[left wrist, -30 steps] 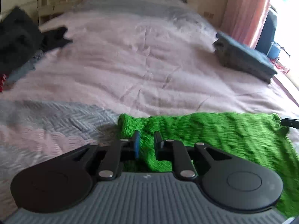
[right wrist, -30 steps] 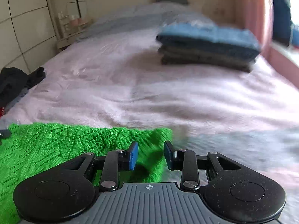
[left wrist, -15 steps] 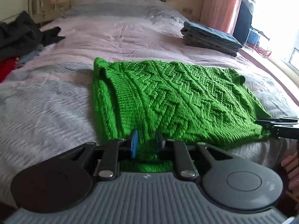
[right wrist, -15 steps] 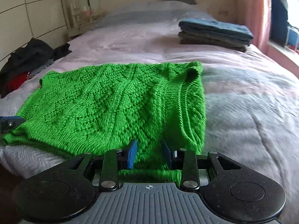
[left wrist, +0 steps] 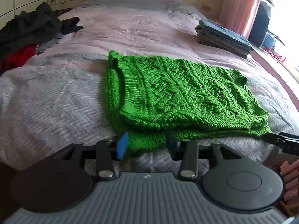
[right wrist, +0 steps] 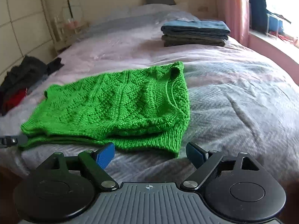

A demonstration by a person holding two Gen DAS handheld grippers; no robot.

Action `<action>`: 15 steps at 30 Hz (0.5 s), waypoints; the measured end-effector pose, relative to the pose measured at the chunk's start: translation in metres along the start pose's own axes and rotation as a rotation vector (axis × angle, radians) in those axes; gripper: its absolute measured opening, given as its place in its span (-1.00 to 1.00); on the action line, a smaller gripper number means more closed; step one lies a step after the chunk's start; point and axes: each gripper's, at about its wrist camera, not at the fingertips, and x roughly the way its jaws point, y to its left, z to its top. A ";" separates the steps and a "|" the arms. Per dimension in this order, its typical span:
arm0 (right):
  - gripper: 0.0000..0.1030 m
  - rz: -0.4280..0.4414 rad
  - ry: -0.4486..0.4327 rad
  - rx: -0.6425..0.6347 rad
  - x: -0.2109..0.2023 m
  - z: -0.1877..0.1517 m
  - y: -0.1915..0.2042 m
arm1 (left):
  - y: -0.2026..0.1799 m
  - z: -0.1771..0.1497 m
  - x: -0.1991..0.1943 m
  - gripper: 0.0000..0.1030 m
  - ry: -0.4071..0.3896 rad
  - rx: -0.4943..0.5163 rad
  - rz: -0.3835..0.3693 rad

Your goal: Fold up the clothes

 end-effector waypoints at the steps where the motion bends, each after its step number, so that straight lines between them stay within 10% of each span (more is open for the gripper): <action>1: 0.67 -0.003 0.000 0.013 -0.003 -0.001 0.000 | 0.000 0.000 -0.004 -0.09 -0.001 -0.003 0.008; 15: 0.77 -0.024 -0.024 0.066 -0.044 -0.007 0.011 | -0.018 -0.009 -0.048 0.16 -0.037 0.046 0.084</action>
